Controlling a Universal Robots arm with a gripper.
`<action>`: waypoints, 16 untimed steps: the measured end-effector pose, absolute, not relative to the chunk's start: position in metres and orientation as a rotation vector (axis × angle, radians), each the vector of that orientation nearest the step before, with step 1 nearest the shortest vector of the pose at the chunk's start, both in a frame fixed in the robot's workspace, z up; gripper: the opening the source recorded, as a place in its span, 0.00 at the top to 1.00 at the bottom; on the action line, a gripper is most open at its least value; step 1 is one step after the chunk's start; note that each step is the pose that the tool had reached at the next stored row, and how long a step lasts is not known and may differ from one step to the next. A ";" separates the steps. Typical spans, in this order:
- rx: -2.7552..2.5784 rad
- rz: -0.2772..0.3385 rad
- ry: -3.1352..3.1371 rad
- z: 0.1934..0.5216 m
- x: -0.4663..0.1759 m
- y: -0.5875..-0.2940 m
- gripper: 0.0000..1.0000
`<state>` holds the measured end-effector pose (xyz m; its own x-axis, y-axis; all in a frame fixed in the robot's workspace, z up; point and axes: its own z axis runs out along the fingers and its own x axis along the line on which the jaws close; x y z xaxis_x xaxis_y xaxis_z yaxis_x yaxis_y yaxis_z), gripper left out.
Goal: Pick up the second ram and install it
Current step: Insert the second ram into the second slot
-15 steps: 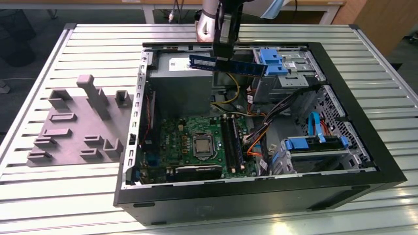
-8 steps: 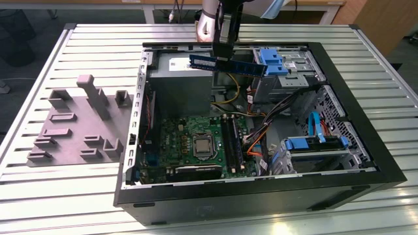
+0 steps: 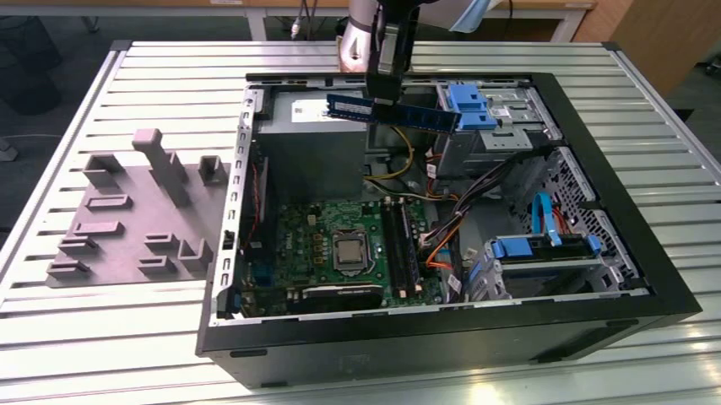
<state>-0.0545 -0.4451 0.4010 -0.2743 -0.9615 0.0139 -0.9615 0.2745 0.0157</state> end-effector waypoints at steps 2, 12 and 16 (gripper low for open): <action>1.877 -0.007 -2.494 0.401 -0.055 -0.445 0.86; 1.860 -0.007 -2.506 0.401 -0.055 -0.445 0.86; 1.853 -0.007 -2.512 0.401 -0.055 -0.445 0.86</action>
<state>-0.0545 -0.4451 0.4009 -0.2951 -0.9554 0.0139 -0.9553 0.2953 0.0157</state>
